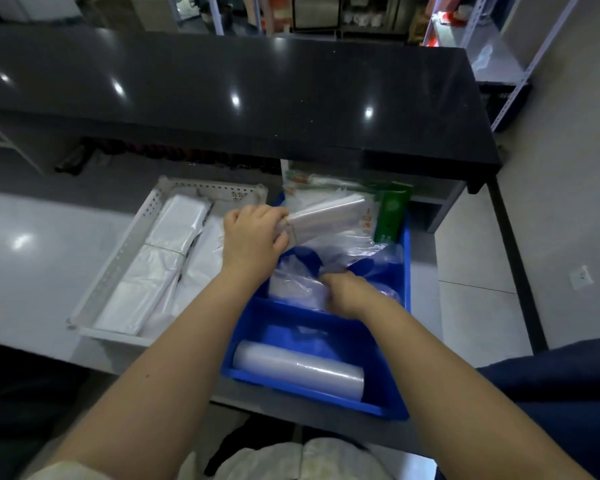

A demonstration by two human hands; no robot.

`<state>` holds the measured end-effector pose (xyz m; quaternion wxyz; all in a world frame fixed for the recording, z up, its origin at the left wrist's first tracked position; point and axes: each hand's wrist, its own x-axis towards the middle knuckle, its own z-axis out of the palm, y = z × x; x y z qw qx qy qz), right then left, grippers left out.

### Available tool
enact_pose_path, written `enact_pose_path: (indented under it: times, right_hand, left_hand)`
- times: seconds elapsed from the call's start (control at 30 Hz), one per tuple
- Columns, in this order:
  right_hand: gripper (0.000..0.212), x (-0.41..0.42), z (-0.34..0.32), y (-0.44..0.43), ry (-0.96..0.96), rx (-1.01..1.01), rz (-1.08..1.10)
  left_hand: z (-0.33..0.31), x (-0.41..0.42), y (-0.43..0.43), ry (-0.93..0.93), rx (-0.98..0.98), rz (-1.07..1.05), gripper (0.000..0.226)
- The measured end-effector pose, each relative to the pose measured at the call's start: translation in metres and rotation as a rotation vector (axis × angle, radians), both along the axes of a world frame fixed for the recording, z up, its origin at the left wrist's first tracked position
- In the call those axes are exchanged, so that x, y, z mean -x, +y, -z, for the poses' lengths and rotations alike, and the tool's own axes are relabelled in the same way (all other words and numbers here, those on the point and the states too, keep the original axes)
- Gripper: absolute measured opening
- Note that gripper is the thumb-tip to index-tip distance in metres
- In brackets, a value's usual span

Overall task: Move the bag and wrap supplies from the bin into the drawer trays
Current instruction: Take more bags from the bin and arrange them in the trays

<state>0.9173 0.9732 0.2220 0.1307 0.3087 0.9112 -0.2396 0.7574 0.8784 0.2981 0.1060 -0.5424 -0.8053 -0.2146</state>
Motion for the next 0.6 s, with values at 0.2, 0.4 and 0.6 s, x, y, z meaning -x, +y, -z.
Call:
enact_pose_path:
  times: [0.2,0.4,0.6]
  right_hand:
    - [0.025,-0.005,-0.012,-0.017,0.202,-0.217,-0.093]
    - [0.026,-0.015,-0.041,-0.043,0.328,-0.462,-0.100]
    - [0.029,-0.041,-0.078,-0.046,0.387,-0.498,0.032]
  left_hand:
    - [-0.006,0.010,-0.018,0.003,-0.043,-0.022,0.027]
    - [-0.021,0.024,-0.009,-0.014,0.025,0.073,0.025]
    - [-0.024,0.022,0.014,-0.097,0.141,0.219,0.027]
